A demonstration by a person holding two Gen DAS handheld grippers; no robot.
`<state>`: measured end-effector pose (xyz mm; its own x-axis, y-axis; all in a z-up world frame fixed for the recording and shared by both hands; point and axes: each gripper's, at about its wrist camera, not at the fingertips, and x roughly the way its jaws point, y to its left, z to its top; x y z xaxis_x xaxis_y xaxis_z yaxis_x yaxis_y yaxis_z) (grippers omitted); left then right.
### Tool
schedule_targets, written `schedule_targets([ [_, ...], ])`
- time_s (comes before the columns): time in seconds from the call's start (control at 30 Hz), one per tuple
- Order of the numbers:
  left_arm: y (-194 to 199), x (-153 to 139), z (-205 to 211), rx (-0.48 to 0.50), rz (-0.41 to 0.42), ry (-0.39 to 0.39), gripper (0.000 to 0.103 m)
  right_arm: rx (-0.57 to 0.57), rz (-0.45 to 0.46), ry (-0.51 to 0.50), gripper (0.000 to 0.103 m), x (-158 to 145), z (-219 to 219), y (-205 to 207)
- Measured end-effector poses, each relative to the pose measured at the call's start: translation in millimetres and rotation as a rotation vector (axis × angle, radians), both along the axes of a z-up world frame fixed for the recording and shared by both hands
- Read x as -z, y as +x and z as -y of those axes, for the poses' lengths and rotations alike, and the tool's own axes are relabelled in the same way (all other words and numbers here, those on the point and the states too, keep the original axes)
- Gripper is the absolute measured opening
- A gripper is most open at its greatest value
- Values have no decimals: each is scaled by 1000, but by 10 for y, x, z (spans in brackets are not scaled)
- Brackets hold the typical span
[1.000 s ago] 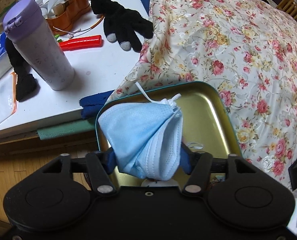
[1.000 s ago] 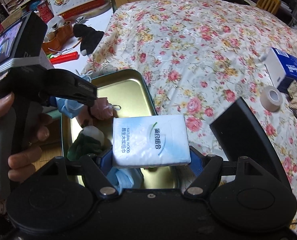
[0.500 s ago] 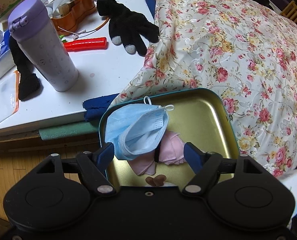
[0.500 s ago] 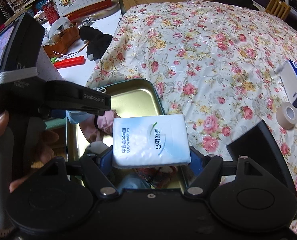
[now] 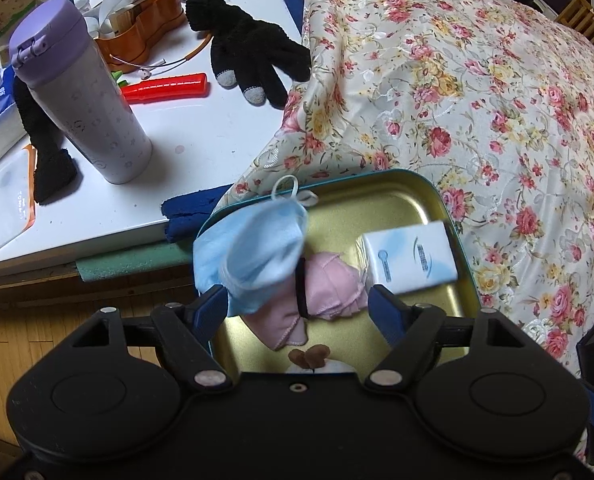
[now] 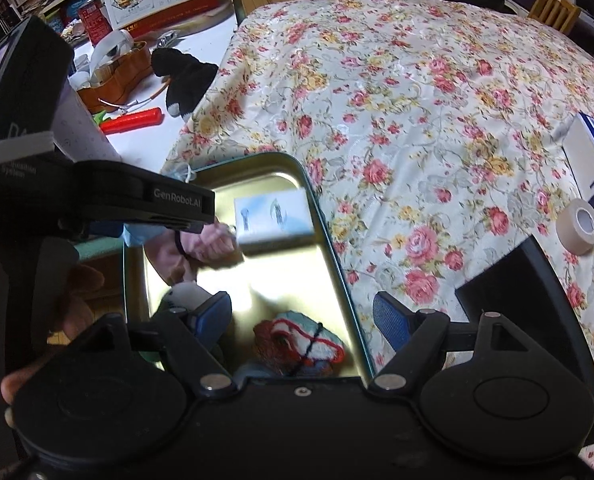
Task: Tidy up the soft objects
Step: 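Open the left tool to drop the mask while the right tool releases the tissue pack into the tray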
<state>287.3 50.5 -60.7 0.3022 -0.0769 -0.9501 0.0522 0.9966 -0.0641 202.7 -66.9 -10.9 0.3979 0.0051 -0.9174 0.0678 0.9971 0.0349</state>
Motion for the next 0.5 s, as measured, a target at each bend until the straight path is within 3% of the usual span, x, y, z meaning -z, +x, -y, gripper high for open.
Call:
schedule_targets([
  [0.5,-72,108,16,21,-34,46,74,38,-35,-37,77,-44,56,-288],
])
